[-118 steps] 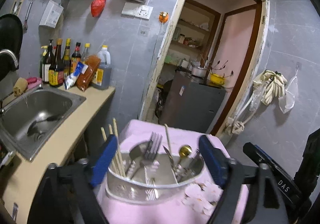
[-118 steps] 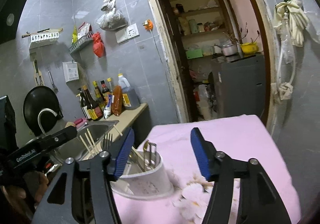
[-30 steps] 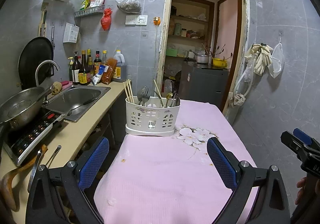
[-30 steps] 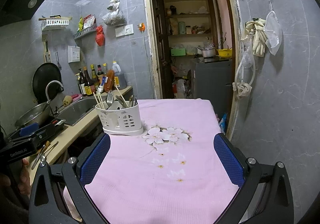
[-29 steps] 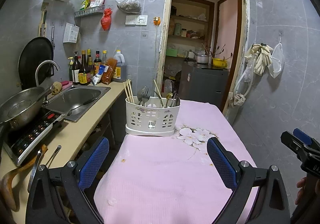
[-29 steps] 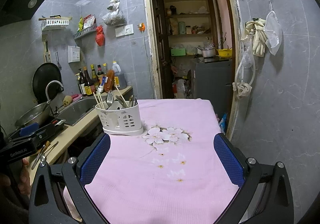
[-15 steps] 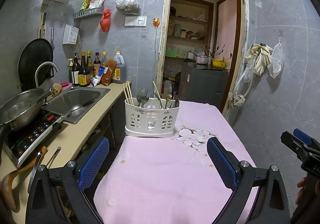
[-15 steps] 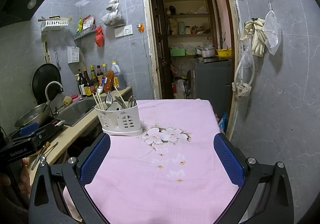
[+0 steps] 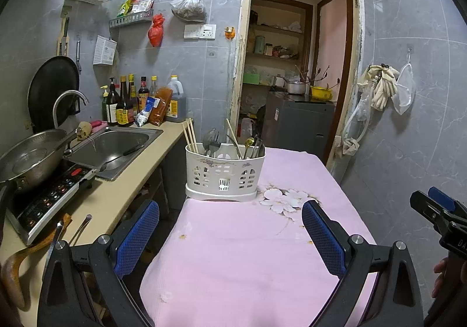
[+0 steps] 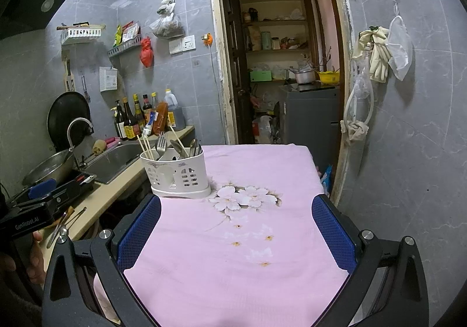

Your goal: Organize utensils

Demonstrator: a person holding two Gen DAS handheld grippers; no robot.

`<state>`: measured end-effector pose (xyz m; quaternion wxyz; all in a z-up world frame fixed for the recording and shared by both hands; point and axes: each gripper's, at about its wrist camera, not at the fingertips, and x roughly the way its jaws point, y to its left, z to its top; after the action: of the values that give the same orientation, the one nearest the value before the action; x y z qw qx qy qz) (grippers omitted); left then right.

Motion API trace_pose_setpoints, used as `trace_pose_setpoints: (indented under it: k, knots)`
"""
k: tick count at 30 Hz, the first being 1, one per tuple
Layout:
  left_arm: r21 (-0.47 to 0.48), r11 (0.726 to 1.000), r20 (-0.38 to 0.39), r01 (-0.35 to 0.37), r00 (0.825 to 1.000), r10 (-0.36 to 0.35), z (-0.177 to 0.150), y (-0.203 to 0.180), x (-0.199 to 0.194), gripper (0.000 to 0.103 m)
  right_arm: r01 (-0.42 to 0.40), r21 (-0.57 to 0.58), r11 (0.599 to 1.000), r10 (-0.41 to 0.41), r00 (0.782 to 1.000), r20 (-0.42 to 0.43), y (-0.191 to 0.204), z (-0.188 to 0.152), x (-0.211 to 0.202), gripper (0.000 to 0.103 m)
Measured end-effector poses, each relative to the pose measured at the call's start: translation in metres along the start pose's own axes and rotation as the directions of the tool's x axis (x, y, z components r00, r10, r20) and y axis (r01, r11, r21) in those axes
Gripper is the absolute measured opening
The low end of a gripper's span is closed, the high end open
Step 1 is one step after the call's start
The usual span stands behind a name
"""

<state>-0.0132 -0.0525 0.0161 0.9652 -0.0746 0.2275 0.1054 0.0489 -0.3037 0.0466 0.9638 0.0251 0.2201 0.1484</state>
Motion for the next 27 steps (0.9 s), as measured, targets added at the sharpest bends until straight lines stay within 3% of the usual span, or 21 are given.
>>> trace_pose_setpoints:
  k: [27]
  knots:
    - [0.002,1.0,0.003,-0.001,1.0,0.001,-0.001,-0.0021,-0.0005,0.099,-0.001,0.002,1.0,0.001,1.0,-0.002,-0.0007,0.001,0.0005,0.101]
